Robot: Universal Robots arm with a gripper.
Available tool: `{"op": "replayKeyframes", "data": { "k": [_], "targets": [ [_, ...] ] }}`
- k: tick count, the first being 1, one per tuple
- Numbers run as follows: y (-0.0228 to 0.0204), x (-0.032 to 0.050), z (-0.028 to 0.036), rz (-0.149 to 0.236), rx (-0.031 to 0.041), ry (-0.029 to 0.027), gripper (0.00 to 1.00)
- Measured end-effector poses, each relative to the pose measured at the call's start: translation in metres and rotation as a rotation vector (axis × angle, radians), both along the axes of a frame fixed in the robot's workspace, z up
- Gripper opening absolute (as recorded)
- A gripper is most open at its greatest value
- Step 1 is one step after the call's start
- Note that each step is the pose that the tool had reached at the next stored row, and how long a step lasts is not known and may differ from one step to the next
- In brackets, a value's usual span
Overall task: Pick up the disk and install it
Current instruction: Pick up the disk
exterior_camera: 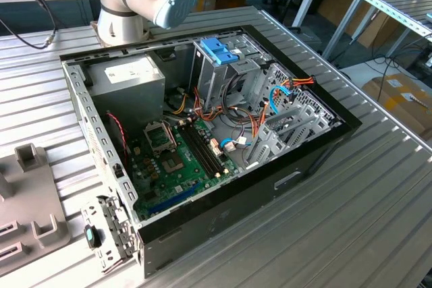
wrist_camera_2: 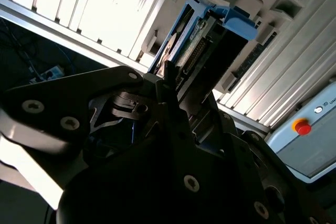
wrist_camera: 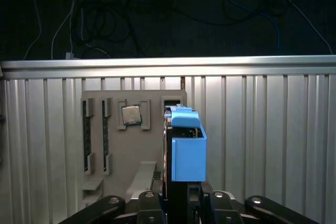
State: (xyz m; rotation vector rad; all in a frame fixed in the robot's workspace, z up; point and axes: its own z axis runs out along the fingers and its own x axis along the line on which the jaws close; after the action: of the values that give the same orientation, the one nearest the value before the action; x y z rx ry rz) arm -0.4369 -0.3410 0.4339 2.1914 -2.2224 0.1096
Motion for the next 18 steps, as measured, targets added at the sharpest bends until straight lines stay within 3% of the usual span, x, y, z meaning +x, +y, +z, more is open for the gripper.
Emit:
{"op": "replayKeyframes", "data": {
  "k": [18],
  "targets": [
    [0.0025, 0.0000, 0.0065, 0.000, -0.0052, 0.0001, 0.35]
  ]
}}
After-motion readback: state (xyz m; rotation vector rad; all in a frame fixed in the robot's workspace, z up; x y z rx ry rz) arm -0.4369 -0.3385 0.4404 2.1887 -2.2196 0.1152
